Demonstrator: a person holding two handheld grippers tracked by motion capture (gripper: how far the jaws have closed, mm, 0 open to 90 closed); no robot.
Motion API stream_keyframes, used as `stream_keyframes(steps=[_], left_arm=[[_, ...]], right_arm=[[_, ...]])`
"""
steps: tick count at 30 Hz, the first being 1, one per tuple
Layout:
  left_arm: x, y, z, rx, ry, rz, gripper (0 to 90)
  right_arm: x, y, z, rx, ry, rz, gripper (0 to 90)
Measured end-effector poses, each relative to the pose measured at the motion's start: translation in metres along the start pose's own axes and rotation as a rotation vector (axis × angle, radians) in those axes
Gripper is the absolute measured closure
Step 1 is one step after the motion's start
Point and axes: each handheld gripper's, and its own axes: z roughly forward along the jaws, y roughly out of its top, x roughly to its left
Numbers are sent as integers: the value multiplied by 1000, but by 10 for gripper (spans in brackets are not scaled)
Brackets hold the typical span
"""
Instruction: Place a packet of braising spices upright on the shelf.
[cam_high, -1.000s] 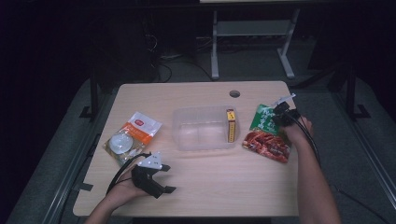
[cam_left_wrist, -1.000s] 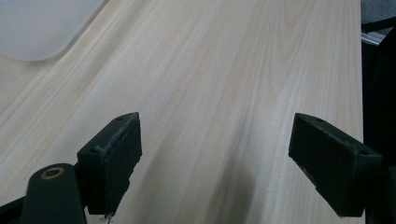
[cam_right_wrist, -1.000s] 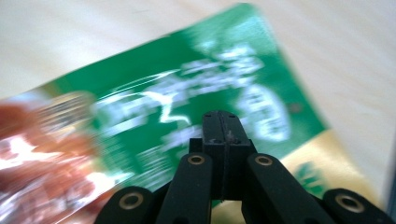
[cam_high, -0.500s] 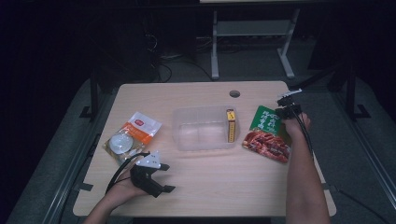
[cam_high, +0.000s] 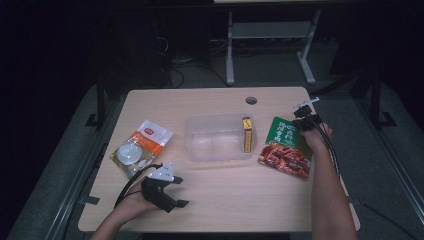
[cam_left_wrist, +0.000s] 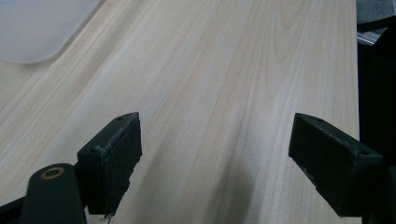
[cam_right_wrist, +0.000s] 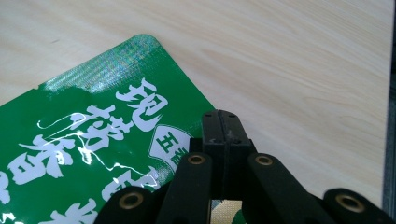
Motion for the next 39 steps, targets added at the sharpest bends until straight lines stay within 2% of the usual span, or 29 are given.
stream_keyframes(steps=[2, 4, 5, 6, 11, 12, 19, 21, 26, 39], left_arm=[[-1, 0, 0, 1, 0, 4, 168], [-1, 1, 0, 2, 1, 6, 168], [-2, 1, 1, 3, 2, 8, 168], [-2, 1, 1, 3, 2, 8, 168], [-4, 2, 2, 6, -2, 4, 168], [-5, 2, 3, 12, -4, 6, 168], [-7, 2, 5, 20, 1, 11, 168], [-7, 2, 5, 19, 4, 16, 168], [-8, 2, 5, 22, 5, 18, 168], [-6, 0, 3, 13, 21, 17, 168]], right_arm=[[11, -4, -6, 2, 0, -28, 900], [14, -6, -8, 10, -2, -45, 900], [19, -8, -12, 19, -7, -92, 900], [21, -10, -13, 21, -12, -114, 900], [27, -18, -23, 37, 4, -151, 900], [31, -25, -30, 39, 19, -159, 900], [42, -45, -48, 32, 57, -178, 900], [47, -51, -56, 63, 61, -211, 900], [53, -64, -70, 81, 74, -230, 900], [72, -97, -103, 108, 147, -229, 900]])
